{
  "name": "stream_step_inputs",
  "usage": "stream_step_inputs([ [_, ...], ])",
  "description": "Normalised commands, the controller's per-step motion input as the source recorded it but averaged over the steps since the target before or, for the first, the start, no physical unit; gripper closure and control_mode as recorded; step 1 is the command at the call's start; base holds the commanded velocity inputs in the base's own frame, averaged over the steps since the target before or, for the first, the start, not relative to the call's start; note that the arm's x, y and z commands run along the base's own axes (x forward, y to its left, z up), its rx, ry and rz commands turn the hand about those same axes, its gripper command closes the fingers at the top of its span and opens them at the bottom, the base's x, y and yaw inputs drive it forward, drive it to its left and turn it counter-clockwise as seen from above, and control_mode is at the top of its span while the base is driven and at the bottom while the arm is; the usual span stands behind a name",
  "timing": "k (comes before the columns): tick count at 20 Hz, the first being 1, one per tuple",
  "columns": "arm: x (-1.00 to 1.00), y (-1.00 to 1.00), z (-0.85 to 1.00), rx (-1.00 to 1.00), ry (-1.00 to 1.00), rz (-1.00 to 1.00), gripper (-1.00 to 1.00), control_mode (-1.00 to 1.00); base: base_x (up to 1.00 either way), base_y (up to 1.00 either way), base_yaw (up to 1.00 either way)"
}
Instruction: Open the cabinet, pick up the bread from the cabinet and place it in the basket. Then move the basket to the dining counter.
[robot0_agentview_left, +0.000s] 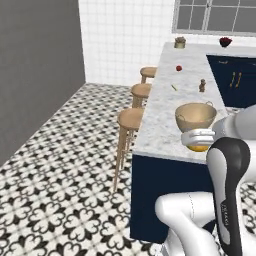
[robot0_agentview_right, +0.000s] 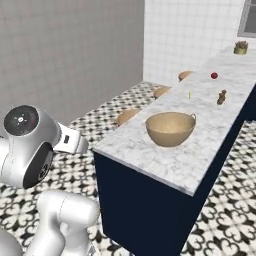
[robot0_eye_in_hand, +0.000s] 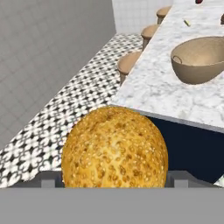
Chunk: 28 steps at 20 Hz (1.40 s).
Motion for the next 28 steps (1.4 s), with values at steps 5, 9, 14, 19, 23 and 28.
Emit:
stream_step_inputs([
  [5, 0.00, 0.00, 0.00, 0.00, 0.00, 0.00, 1.00, 1.00, 0.09, -0.06, -0.50],
  [9, 0.00, 0.00, 0.00, 0.00, 0.00, 0.00, 1.00, 1.00, 0.38, -0.01, -0.37],
  [14, 0.00, 0.00, 0.00, 0.00, 0.00, 0.00, 1.00, 1.00, 0.63, 0.00, -0.10],
  [19, 0.00, 0.00, 0.00, 0.00, 0.00, 0.00, 1.00, 1.00, 0.46, -0.02, -0.13],
  [23, 0.00, 0.00, 0.00, 0.00, 0.00, 0.00, 1.00, 1.00, 0.61, 0.00, -0.13],
  [28, 0.14, 0.00, 0.00, 0.00, 0.00, -0.02, 1.00, -1.00, 0.55, 0.00, -0.10],
])
